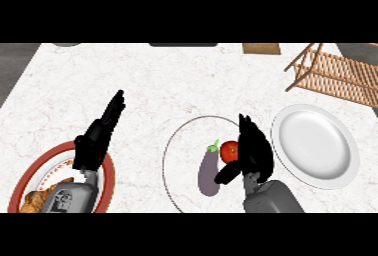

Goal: Pick the tomato from the placemat and place it in the tiered shelf

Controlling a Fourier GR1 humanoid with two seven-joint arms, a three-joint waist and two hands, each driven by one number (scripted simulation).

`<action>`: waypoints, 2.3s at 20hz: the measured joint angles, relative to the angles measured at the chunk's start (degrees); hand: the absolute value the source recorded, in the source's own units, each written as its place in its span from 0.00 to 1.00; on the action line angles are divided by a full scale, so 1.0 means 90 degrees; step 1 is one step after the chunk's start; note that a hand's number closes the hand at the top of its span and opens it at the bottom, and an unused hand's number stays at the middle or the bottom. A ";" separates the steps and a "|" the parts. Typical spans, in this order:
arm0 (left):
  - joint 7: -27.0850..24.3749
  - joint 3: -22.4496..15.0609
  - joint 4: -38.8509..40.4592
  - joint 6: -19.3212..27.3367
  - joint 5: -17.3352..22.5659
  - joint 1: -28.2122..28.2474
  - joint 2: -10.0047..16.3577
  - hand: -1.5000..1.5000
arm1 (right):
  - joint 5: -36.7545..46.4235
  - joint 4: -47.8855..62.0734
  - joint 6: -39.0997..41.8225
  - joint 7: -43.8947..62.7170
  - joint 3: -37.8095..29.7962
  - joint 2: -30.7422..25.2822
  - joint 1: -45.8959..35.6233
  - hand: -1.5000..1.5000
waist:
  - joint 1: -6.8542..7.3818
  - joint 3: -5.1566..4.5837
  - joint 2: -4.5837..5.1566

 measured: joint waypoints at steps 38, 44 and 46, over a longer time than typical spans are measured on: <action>-0.0047 0.0380 0.0036 -0.0326 -0.0090 0.0024 -0.0072 0.50 | -0.1352 -0.0982 -0.0383 -0.2337 -0.1717 -0.0480 0.0056 1.00 | -0.0069 0.0003 -0.0014; -0.0133 0.0432 0.0097 -0.0311 -0.0099 -0.0002 -0.0067 0.50 | -0.1635 -0.2566 -0.0307 -0.1861 -0.2200 -0.0635 0.0055 1.00 | -0.0078 0.0000 -0.0018; -0.0076 0.0443 0.0106 -0.0299 -0.0112 -0.0055 -0.0065 0.50 | -0.1571 -0.3019 -0.0239 -0.1524 -0.2347 -0.0721 0.0003 1.00 | -0.0071 -0.0001 -0.0016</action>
